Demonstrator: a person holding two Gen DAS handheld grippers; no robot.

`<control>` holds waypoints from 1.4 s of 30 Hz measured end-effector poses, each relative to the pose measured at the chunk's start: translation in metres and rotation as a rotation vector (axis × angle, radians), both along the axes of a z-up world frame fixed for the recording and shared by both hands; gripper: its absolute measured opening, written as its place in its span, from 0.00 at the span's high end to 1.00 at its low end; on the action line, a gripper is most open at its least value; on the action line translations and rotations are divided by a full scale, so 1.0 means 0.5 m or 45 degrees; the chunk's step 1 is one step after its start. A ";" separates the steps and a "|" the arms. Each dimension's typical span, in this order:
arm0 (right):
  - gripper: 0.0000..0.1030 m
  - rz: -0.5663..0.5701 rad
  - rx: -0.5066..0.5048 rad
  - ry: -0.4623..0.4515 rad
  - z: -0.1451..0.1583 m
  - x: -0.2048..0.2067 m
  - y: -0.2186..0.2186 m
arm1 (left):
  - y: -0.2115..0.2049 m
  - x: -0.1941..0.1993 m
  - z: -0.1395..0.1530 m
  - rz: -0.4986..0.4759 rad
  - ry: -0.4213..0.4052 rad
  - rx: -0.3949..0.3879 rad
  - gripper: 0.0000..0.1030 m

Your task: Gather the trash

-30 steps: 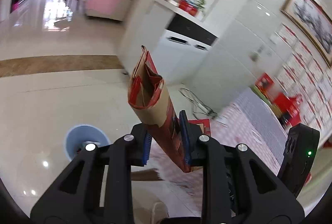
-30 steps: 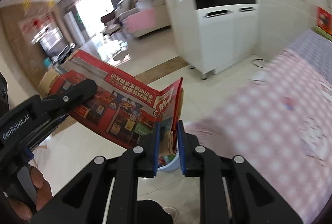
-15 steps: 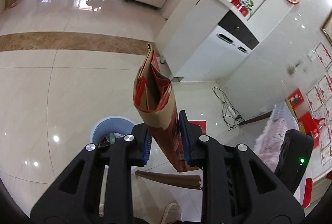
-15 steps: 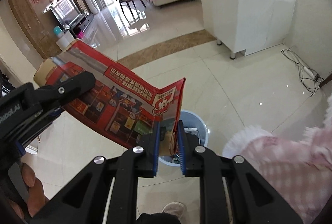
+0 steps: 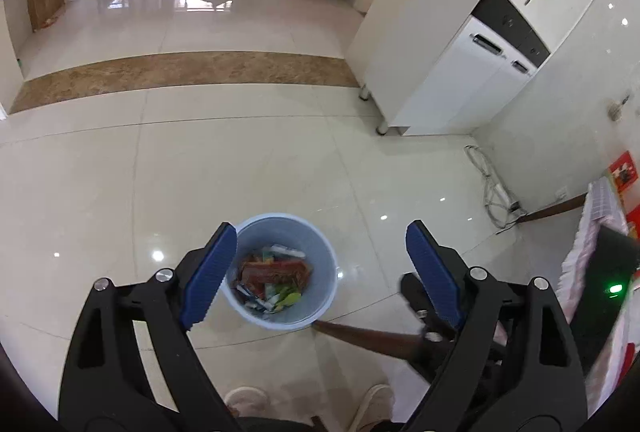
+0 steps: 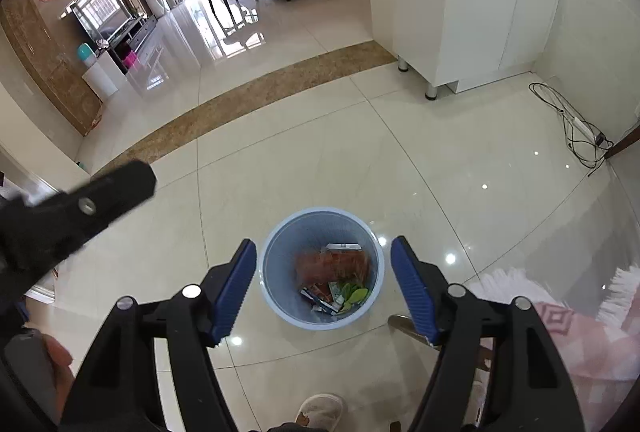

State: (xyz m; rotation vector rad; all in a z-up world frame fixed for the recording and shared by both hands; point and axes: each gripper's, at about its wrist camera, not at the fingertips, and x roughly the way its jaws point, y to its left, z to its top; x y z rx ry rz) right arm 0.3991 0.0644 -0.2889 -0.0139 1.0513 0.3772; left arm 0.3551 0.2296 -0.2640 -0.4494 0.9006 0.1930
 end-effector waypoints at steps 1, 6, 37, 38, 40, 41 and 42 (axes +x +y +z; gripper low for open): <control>0.32 -0.001 -0.001 -0.007 0.005 -0.001 -0.005 | -0.001 -0.006 0.006 0.005 0.011 0.022 0.17; 0.28 0.005 0.027 -0.077 0.072 -0.036 -0.032 | -0.025 -0.048 0.075 0.002 -0.005 0.109 0.17; 0.14 -0.314 0.212 -0.876 0.584 -0.596 -0.452 | -0.325 -0.541 0.573 -0.138 -0.681 0.508 0.07; 0.14 -0.323 0.219 -0.890 0.589 -0.609 -0.458 | -0.328 -0.551 0.576 -0.139 -0.695 0.509 0.07; 0.13 -0.341 0.234 -0.912 0.595 -0.638 -0.473 | -0.335 -0.574 0.584 -0.136 -0.733 0.518 0.06; 0.13 -0.353 0.241 -0.929 0.598 -0.655 -0.481 | -0.340 -0.584 0.588 -0.136 -0.744 0.526 0.06; 0.12 -0.361 0.237 -0.942 0.601 -0.670 -0.481 | -0.343 -0.590 0.590 -0.141 -0.750 0.531 0.06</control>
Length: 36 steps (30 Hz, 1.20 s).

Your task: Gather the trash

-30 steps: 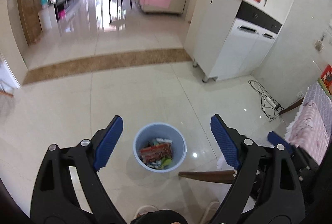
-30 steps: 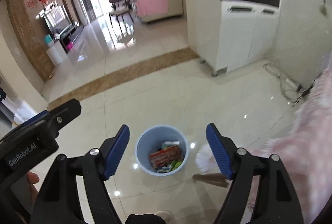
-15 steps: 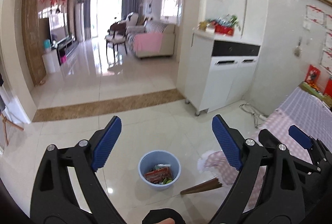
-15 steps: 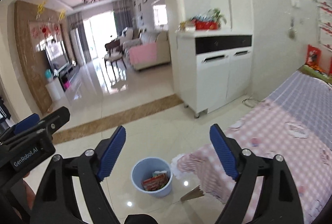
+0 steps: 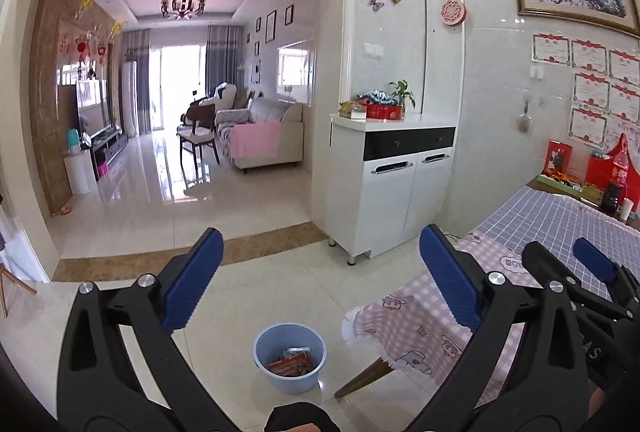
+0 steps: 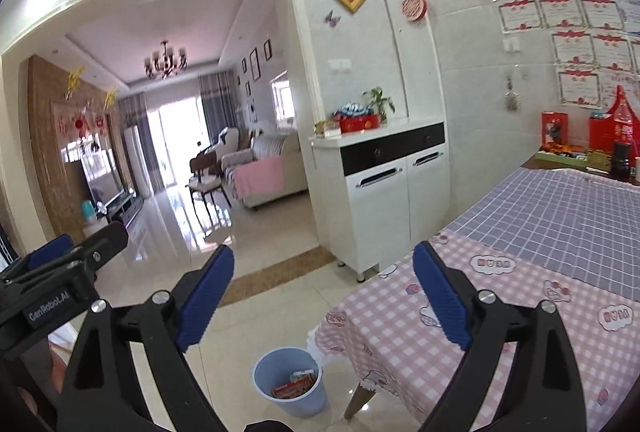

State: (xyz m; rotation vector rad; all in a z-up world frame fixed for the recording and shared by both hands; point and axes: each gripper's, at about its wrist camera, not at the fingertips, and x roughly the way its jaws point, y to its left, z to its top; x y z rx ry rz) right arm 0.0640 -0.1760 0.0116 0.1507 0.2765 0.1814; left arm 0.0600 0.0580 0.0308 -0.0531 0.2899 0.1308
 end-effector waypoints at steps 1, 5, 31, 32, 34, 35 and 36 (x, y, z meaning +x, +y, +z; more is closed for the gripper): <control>0.12 -0.011 -0.005 -0.013 0.003 -0.010 -0.005 | -0.005 -0.005 0.003 -0.003 -0.004 0.004 0.06; 0.10 -0.083 -0.049 -0.075 0.018 -0.052 -0.018 | -0.019 -0.023 0.010 -0.021 -0.037 0.034 0.06; 0.08 -0.106 -0.071 -0.118 0.037 -0.104 -0.015 | -0.044 -0.068 0.018 -0.057 -0.086 0.071 0.06; 0.08 -0.106 -0.070 -0.117 0.037 -0.105 -0.015 | -0.045 -0.068 0.018 -0.055 -0.084 0.072 0.06; 0.07 -0.107 -0.070 -0.121 0.038 -0.106 -0.014 | -0.046 -0.069 0.019 -0.058 -0.085 0.071 0.06; 0.07 -0.107 -0.071 -0.122 0.039 -0.106 -0.014 | -0.046 -0.070 0.020 -0.063 -0.087 0.069 0.06; 0.07 -0.108 -0.073 -0.123 0.040 -0.106 -0.014 | -0.047 -0.069 0.020 -0.064 -0.088 0.071 0.06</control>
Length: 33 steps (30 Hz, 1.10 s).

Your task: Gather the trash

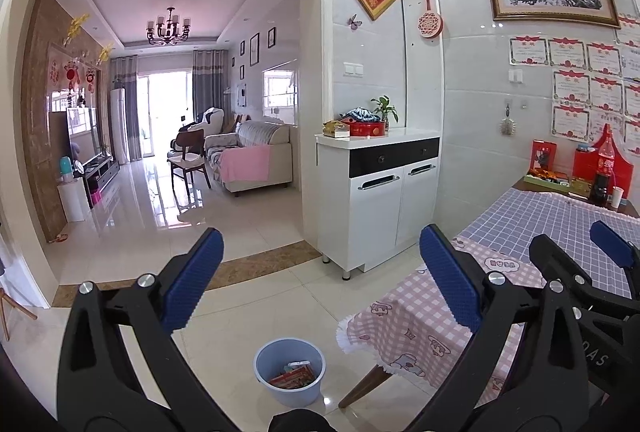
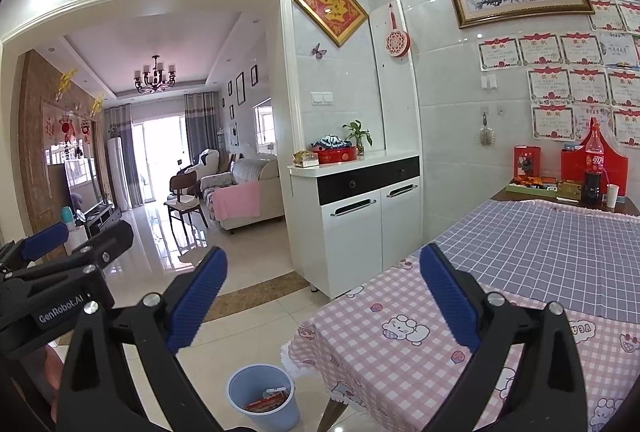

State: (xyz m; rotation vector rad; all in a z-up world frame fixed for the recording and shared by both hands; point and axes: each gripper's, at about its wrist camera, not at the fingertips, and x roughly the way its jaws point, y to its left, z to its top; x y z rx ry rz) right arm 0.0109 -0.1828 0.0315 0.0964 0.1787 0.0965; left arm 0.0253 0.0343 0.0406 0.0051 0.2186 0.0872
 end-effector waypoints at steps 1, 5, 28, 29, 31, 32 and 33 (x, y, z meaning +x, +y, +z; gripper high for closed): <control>0.07 -0.001 -0.001 -0.001 0.000 0.000 0.001 | -0.001 -0.001 -0.001 -0.001 -0.001 0.002 0.06; 0.07 -0.002 0.000 0.000 -0.002 0.000 0.000 | -0.002 -0.002 -0.002 -0.005 -0.001 0.007 0.06; 0.07 -0.005 0.021 0.016 -0.009 -0.002 -0.001 | -0.001 0.004 -0.009 -0.016 0.028 0.003 0.06; 0.07 -0.005 0.022 0.015 -0.009 -0.002 -0.001 | -0.002 0.004 -0.010 -0.017 0.029 0.002 0.06; 0.07 -0.008 0.023 0.017 -0.010 -0.001 -0.001 | -0.002 0.005 -0.011 -0.017 0.036 0.002 0.06; 0.07 -0.008 0.023 0.018 -0.010 -0.001 -0.001 | -0.002 0.006 -0.011 -0.019 0.039 0.000 0.06; 0.07 -0.009 0.023 0.019 -0.010 -0.001 -0.002 | -0.003 0.007 -0.012 -0.019 0.041 0.000 0.06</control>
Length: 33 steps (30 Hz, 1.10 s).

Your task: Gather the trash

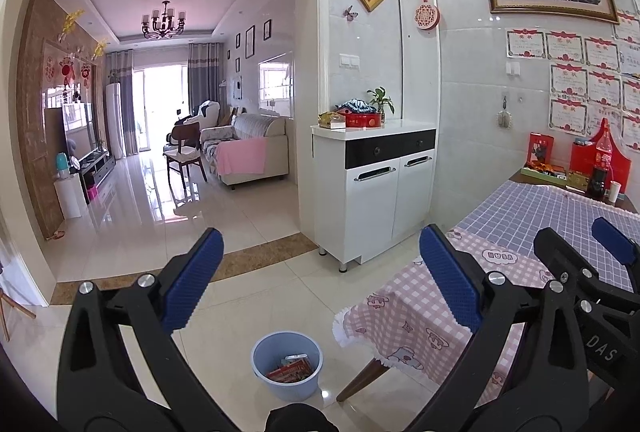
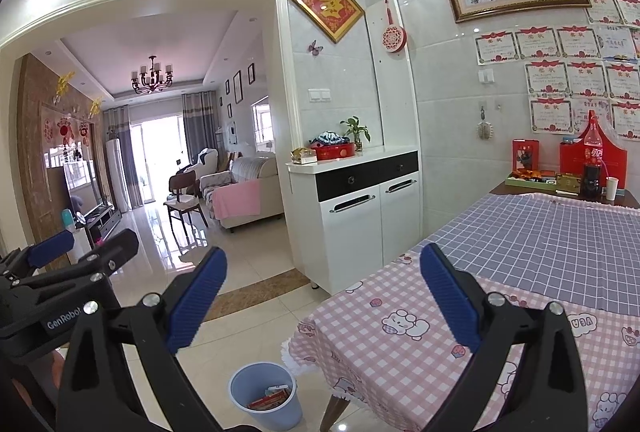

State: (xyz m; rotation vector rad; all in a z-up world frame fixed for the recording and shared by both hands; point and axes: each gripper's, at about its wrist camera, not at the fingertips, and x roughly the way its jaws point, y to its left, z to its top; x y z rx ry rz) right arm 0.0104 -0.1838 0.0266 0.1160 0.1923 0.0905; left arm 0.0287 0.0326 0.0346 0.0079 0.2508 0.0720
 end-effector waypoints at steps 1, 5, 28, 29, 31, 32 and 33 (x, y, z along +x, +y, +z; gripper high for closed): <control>0.07 -0.001 0.000 -0.001 0.000 -0.001 0.000 | -0.001 0.001 0.000 0.001 0.001 0.000 0.06; 0.07 -0.001 0.001 -0.001 -0.001 -0.001 -0.001 | -0.003 0.000 -0.002 -0.001 0.003 0.004 0.06; 0.07 -0.005 0.003 0.001 -0.003 -0.002 0.000 | -0.004 0.003 -0.004 -0.005 0.006 0.004 0.06; 0.07 -0.004 0.003 0.002 -0.002 -0.002 0.000 | -0.004 0.003 -0.004 -0.004 0.005 0.005 0.06; 0.07 -0.004 0.005 0.003 -0.006 -0.003 -0.001 | -0.005 0.002 -0.005 -0.003 0.005 0.005 0.06; 0.07 -0.004 0.005 0.003 -0.006 -0.003 -0.001 | -0.005 0.002 -0.005 -0.005 0.006 0.003 0.06; 0.07 -0.005 0.005 0.004 -0.007 -0.003 -0.001 | -0.005 0.003 -0.005 -0.006 0.007 0.003 0.06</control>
